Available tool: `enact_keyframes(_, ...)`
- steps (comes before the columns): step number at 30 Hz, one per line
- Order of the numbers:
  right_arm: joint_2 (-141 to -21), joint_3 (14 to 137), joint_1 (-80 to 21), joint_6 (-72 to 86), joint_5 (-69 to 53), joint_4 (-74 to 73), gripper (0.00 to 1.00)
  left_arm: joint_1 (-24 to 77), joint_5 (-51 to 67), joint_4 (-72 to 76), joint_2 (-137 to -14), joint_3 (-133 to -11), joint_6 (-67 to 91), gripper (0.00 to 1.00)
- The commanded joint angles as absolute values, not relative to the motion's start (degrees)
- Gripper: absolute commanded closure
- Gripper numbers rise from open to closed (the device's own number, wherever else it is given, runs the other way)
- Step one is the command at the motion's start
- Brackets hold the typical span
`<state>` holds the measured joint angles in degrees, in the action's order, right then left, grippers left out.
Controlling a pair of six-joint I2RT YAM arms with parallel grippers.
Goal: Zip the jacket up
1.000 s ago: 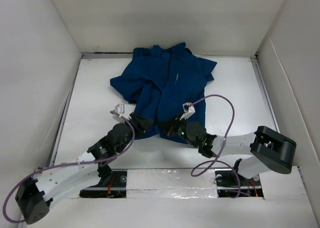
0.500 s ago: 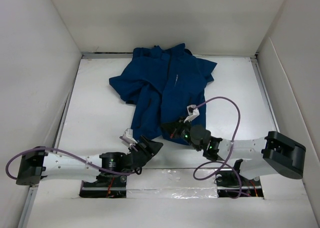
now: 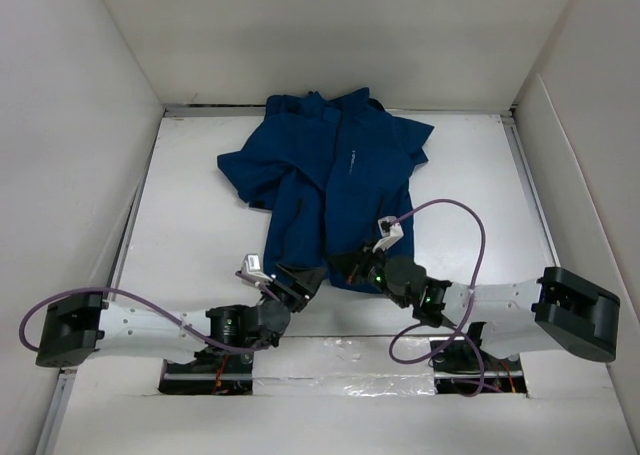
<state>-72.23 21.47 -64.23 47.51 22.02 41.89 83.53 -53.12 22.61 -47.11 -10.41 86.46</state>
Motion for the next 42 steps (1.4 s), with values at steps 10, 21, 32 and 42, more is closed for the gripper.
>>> enact_keyframes(10, -71.72, 22.32, -66.09, 47.55, 19.69, 43.77, 1.0, 83.76, -55.28, 28.65, -48.16, -10.46, 85.69, 0.58)
enact_keyframes(21, -69.61, 22.15, -67.15, 46.67, 20.21, 42.01, 1.0, 83.76, -53.7, 30.85, -49.75, -10.72, 83.49, 0.98)
enact_keyframes(32, -69.95, 38.11, -67.15, 34.99, 23.12, 24.73, 1.0, 83.76, -46.24, 25.4, -44.92, -7.65, 84.9, 1.0)
enact_keyframes(42, -83.4, 52.03, -60.21, 25.67, 21.98, 23.64, 1.0, 83.76, -42.8, 22.77, -41.05, -7.56, 82.01, 1.0)
